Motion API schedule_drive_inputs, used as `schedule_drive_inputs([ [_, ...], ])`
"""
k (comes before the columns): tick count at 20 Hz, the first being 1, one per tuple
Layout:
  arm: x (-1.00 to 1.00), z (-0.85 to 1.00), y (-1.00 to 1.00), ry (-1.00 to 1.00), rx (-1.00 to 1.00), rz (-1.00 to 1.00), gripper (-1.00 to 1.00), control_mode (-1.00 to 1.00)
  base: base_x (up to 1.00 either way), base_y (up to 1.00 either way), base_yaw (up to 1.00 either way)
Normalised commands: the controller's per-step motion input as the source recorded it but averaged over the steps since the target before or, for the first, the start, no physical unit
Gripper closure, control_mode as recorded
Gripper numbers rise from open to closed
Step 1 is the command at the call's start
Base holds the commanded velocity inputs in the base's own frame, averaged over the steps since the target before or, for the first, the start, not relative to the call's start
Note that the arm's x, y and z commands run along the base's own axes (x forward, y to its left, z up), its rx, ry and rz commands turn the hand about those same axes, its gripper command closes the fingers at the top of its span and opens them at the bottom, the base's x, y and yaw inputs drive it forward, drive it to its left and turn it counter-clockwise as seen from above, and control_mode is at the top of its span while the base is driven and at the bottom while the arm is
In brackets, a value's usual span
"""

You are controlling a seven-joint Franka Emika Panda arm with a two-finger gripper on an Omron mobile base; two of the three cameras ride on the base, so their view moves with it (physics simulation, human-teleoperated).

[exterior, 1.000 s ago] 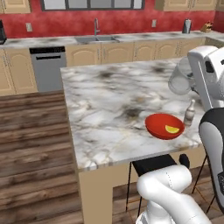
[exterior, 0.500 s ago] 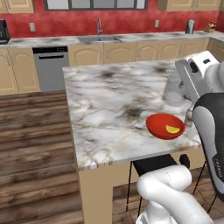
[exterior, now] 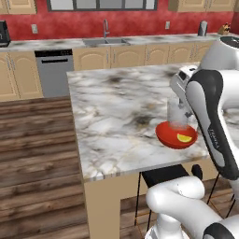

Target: There is a bowl on the dining counter. Grab a lemon wedge from the fridge and place it in the bowl. Then get the liquor bottle and glass cup from the cabinet and place them next to the bowl.

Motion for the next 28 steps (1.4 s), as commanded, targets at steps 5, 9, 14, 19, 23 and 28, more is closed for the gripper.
schedule_drive_inputs([
  [5, 0.50, -0.64, 0.10, 0.00, -0.03, 0.00, 1.00, -1.00, 0.00, 0.00, 0.00],
  [9, 0.59, -0.72, 0.00, -0.12, -0.03, 0.00, 1.00, -1.00, 0.00, 0.00, 0.00],
  [14, 0.56, -0.63, 0.00, -0.22, -0.02, 0.00, 1.00, -1.00, 0.00, 0.00, 0.00],
  [19, 0.54, -0.38, 0.00, -0.04, 0.00, 0.00, 1.00, -1.00, 0.00, 0.00, 0.00],
  [23, 0.38, -0.40, 0.00, 0.02, 0.00, 0.00, 1.00, -1.00, 0.00, 0.00, 0.00],
  [28, 0.37, -0.43, 0.00, 0.02, 0.00, 0.00, 1.00, -1.00, 0.00, 0.00, 0.00],
])
